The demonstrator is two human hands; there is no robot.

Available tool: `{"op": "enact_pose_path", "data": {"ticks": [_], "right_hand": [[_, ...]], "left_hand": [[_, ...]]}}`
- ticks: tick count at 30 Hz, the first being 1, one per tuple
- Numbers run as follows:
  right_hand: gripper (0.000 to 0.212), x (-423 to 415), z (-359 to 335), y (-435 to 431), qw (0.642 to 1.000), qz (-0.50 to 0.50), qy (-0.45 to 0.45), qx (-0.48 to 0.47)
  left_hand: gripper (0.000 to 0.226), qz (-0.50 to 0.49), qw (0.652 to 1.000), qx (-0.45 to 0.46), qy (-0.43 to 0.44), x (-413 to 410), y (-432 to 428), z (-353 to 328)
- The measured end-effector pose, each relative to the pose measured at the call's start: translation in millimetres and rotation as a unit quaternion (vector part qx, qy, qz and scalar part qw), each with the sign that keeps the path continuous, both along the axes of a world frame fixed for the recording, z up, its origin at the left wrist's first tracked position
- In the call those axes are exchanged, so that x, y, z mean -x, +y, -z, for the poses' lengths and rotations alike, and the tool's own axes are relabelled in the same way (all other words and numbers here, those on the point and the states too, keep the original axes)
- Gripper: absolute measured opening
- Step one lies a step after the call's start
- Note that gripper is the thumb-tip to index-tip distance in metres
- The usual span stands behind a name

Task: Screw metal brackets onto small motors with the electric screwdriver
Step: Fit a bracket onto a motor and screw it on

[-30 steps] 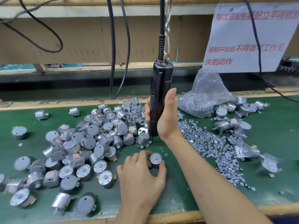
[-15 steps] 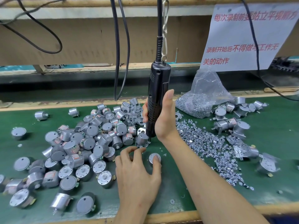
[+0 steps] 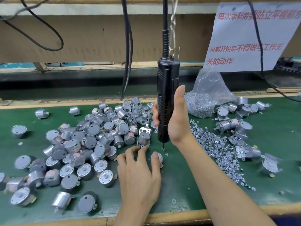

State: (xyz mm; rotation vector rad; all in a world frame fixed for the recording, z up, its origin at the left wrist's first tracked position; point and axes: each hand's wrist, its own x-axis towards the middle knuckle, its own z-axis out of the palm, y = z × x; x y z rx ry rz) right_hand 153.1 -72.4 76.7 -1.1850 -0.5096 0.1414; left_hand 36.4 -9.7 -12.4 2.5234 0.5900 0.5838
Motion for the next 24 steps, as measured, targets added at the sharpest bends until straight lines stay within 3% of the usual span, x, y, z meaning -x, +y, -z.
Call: {"op": "enact_pose_path", "data": {"ticks": [4,12,19,24], "right_hand": [[0.072,2.7,1.0,-10.5,1.0,-0.017,0.004,0.011],[0.071,6.2,4.4,-17.5,1.0,0.005,-0.003,0.024],[0.073,4.7,5.2,-20.9,1.0,-0.001,0.007,0.02],[0.071,5.7,5.2,-22.1,1.0,-0.004,0.001,0.022]], "left_hand": [[0.062,0.006,1.0,0.004,0.012,-0.4,0.3,-1.3],[0.036,0.009,0.997,0.07,-0.005,-1.8,6.7,-0.8],[0.026,-0.021,0.989,0.113,-0.087,-0.6,6.4,-3.4],[0.022,-0.04,0.988,0.087,-0.117,-0.5,5.0,-4.0]]}}
